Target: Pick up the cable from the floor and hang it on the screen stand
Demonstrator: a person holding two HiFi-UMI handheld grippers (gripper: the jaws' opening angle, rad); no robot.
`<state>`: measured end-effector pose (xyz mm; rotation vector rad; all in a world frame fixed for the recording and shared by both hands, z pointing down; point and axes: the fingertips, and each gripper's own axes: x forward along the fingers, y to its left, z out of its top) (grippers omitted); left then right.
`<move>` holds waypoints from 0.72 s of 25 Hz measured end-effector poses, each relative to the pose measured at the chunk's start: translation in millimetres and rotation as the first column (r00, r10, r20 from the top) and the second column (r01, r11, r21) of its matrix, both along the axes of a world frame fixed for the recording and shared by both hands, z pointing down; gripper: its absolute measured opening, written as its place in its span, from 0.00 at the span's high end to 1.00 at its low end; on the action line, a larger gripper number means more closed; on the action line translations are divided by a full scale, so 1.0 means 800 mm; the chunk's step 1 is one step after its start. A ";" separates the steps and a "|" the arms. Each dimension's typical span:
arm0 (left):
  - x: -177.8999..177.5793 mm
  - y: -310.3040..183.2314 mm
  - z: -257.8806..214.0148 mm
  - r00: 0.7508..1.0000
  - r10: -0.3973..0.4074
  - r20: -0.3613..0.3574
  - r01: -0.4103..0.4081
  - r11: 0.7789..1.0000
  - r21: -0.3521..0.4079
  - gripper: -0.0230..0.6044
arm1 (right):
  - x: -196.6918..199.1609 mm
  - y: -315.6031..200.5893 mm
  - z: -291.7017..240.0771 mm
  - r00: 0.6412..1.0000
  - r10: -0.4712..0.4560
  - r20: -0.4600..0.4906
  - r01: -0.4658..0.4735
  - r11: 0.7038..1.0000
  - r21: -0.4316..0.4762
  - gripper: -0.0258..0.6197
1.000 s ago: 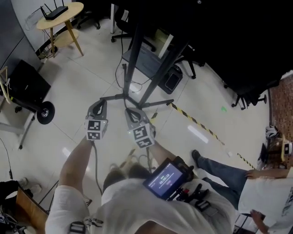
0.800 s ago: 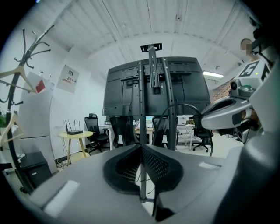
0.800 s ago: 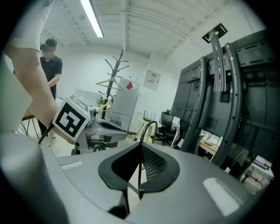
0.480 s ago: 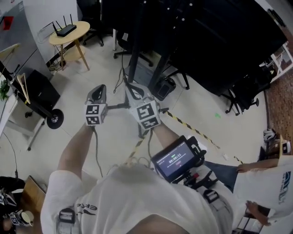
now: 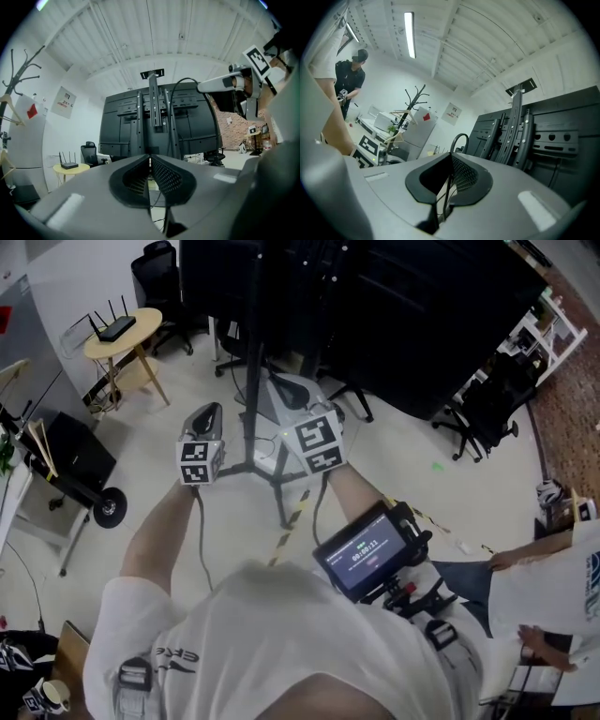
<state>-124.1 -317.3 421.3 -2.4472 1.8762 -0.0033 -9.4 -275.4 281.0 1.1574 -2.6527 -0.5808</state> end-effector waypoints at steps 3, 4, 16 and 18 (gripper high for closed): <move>0.027 -0.014 0.008 0.999 0.048 0.019 -0.048 0.999 -0.012 0.96 | 0.013 -0.001 -0.022 1.000 0.006 0.010 -0.006 1.000 0.027 0.93; 0.035 -0.020 0.011 0.998 0.061 0.024 -0.061 0.998 -0.019 0.96 | 0.018 -0.002 -0.030 1.000 0.007 0.016 -0.007 0.999 0.035 0.93; 0.124 -0.086 0.033 0.964 0.192 0.183 -0.179 0.980 -0.084 0.71 | 0.067 0.009 -0.116 0.996 0.004 0.093 -0.014 0.994 0.104 0.93; 0.138 -0.094 0.040 0.956 0.213 0.202 -0.197 0.976 -0.098 0.69 | 0.076 0.013 -0.129 0.995 0.006 0.102 -0.018 0.993 0.116 0.93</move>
